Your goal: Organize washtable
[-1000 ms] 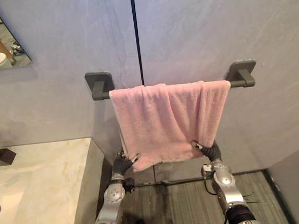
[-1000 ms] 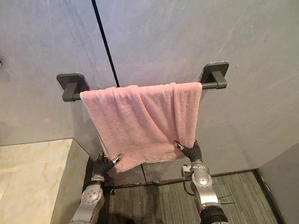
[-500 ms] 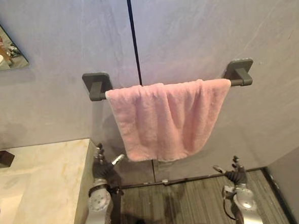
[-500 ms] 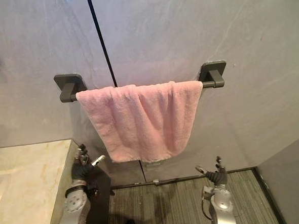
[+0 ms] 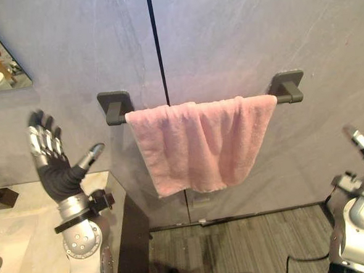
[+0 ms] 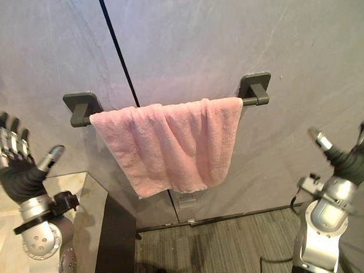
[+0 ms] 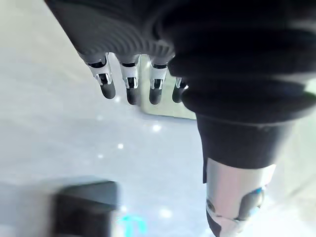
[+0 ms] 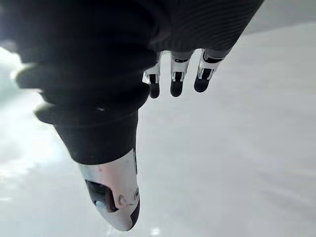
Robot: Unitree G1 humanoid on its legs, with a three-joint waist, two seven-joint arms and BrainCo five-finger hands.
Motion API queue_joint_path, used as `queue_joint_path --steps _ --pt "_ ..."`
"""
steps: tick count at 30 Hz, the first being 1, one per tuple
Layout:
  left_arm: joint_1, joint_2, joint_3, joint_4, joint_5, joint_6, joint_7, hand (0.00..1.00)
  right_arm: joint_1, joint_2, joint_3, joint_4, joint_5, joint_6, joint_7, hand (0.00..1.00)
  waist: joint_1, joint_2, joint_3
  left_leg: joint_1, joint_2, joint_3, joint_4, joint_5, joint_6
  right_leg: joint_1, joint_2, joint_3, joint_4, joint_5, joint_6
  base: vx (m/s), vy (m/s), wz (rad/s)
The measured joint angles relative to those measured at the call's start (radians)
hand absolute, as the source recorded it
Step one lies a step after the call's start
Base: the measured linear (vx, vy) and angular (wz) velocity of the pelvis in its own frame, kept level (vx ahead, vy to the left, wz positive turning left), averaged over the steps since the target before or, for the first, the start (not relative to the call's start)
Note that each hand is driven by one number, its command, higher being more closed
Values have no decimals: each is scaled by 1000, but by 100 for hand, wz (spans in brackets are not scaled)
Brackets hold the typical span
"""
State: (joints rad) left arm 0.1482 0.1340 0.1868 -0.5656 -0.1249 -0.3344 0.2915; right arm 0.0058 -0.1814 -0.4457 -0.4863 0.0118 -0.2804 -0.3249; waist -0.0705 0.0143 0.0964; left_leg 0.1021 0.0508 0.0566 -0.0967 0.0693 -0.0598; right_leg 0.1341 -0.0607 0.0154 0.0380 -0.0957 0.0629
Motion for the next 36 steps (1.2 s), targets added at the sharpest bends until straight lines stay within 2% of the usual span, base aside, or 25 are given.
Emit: queue_joint_path --steps 1,4,6,10,12,17,21,24,28,30,33,36 --pt "-35 42 -20 -28 -41 -28 -2 0 -52 -57 64 -47 29 -35 4 0 0 4 -9 1 1 1 0 0 0 0 1 2 2 0 0 -25 -8 -3" --pt "-99 116 -110 -58 -129 -68 -30 0 -147 -138 218 -92 125 -103 63 0 2 6 -26 5 1 3 0 0 0 0 2 6 5 0 0 -25 -8 -3" --pt "-157 187 -240 -57 -221 -86 -100 0 -225 -198 395 -91 231 -139 156 0 5 5 -27 9 1 4 0 1 1 -1 2 10 12 0 0 -49 -7 -3" --pt "-217 307 -435 4 -264 -81 -218 0 -268 -278 610 -87 378 -138 292 0 12 -1 -31 10 1 3 -2 1 1 -2 2 11 16 0 0 -27 -3 0" --pt "-247 370 -557 93 -282 -61 -282 0 -270 -347 740 -58 435 -127 367 0 19 -3 -32 10 0 4 -4 2 2 -3 2 12 18 0 0 -16 -4 0" --pt "-243 428 -669 237 -288 -5 -380 0 -238 -468 870 89 500 -56 479 0 24 -6 -32 -8 0 5 -6 9 5 -26 2 14 29 0 0 0 0 0" --pt "-216 426 -699 333 -250 32 -403 0 -181 -479 900 170 489 -18 508 0 26 -6 -32 -12 0 5 -5 11 5 -31 2 13 32 0 0 0 0 0" --pt "-196 392 -706 412 -168 57 -402 0 -135 -457 919 252 424 -8 520 0 27 -5 -32 -15 0 2 -6 14 5 -35 2 11 33 0 0 -8 -3 1" --pt "-191 271 -697 560 -18 91 -383 0 -93 -336 913 384 280 16 498 0 28 -6 -32 -27 1 -4 -7 17 6 -46 2 13 34 0 -1 -38 -3 4" --pt "-190 196 -677 645 75 105 -351 0 -71 -238 879 465 173 23 470 0 28 -8 -30 -40 1 -9 -7 21 8 -57 2 11 33 0 -1 -30 0 5" --pt "-187 131 -644 695 183 114 -315 0 -41 -156 832 520 82 31 427 0 29 -12 -28 -42 1 -15 -7 22 10 -54 -3 5 30 0 -1 1 -4 6" --pt "-187 100 -595 696 230 114 -264 0 -11 -124 771 548 22 50 388 0 28 -15 -26 -48 -1 -26 -6 23 10 -52 -7 -9 29 0 0 19 -5 12"
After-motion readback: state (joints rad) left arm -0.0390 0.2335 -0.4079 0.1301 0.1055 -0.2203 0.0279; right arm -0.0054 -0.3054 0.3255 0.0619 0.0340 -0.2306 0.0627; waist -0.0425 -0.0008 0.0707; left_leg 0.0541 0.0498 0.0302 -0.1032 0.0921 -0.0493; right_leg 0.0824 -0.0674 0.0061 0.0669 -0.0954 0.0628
